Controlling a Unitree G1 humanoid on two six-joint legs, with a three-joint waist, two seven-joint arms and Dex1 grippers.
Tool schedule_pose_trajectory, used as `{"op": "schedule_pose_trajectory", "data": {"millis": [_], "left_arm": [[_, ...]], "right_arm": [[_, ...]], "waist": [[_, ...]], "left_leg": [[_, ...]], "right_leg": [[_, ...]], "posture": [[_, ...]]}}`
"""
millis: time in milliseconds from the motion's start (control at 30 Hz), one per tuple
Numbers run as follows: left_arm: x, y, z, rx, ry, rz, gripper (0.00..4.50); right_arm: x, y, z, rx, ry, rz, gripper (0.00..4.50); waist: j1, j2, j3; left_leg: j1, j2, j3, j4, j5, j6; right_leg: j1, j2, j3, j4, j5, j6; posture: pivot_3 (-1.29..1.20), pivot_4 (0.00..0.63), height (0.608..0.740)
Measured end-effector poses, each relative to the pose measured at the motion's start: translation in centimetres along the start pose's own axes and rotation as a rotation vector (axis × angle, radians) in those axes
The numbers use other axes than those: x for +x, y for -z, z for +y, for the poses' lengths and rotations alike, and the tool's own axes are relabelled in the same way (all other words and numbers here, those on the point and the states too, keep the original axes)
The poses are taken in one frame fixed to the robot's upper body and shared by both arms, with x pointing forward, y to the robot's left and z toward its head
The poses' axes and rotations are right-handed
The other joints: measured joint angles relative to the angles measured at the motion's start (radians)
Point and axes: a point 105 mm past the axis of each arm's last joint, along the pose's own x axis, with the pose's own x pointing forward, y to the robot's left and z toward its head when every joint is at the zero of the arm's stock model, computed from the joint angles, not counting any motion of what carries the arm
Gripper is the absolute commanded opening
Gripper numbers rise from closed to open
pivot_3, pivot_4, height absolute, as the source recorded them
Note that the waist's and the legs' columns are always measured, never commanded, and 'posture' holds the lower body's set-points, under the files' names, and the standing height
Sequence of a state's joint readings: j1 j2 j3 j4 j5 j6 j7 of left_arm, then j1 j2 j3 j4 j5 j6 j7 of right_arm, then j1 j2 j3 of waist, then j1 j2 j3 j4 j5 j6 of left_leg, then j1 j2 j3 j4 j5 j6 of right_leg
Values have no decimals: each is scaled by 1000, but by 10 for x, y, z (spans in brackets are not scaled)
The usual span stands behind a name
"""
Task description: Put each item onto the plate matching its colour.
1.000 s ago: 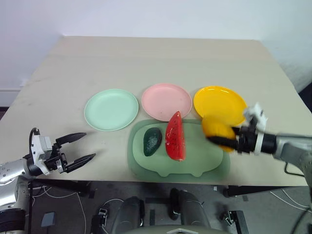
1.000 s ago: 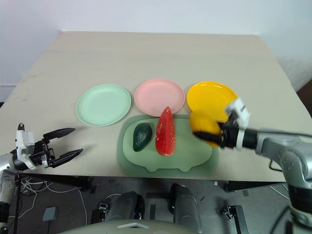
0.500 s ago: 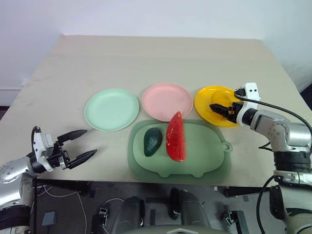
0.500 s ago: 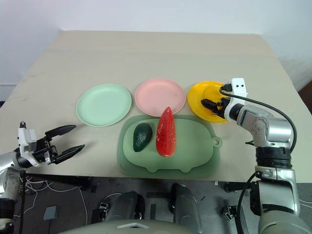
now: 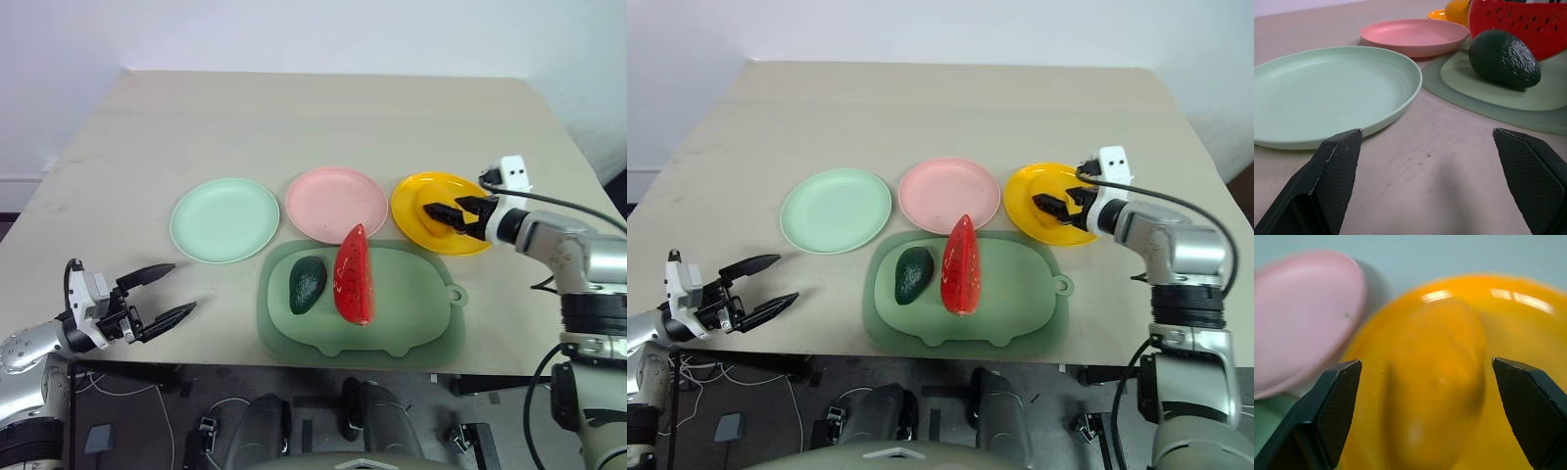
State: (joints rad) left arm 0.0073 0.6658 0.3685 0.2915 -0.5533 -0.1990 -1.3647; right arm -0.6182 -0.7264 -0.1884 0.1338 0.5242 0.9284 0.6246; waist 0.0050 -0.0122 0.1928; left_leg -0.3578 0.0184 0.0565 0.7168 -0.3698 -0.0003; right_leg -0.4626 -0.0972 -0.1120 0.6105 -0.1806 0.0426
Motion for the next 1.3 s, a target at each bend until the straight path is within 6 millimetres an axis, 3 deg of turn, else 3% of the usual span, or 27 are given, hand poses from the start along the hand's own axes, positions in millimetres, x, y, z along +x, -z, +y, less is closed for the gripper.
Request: {"op": "schedule_pose_trajectory", "data": {"millis": [167,433,633,800,1067,1300], "left_arm": [[0,-2,0,11,3,-5,4500],[1,-20,8,72,47,-35,4500],[1,-25,4,73,91,-52,4500],[6,-31,0,90,114,-56,4500],[13,-32,-6,74,115,-58,4500],[19,-31,-8,64,108,-67,4500]], "right_arm": [[-18,-21,34,-101,-117,15,4470],[-30,-13,89,-127,-302,153,4470],[-31,-20,124,-100,-414,242,4470],[-19,-14,131,-112,-389,294,4470],[0,-3,126,-51,-278,353,4470],[9,7,144,15,-303,380,4470]], "waist": [[0,0,0],[2,0,0],[-2,0,0],[0,0,0],[-2,0,0],[-7,0,0]], "left_leg": [[0,0,0,0,0,0],[0,0,0,0,0,0],[-1,1,-1,0,0,0],[-2,0,-1,0,0,0],[-1,0,0,0,0,0],[-2,0,-1,0,0,0]], "right_leg": [[0,0,0,0,0,0],[0,0,0,-1,0,0],[-1,0,0,0,0,0],[-1,-1,0,-1,0,0],[-1,-1,0,0,0,0],[-1,-1,0,0,0,0]], "posture": [[0,150,736],[0,150,736],[0,150,736],[0,150,736],[0,150,736],[0,150,736]]}}
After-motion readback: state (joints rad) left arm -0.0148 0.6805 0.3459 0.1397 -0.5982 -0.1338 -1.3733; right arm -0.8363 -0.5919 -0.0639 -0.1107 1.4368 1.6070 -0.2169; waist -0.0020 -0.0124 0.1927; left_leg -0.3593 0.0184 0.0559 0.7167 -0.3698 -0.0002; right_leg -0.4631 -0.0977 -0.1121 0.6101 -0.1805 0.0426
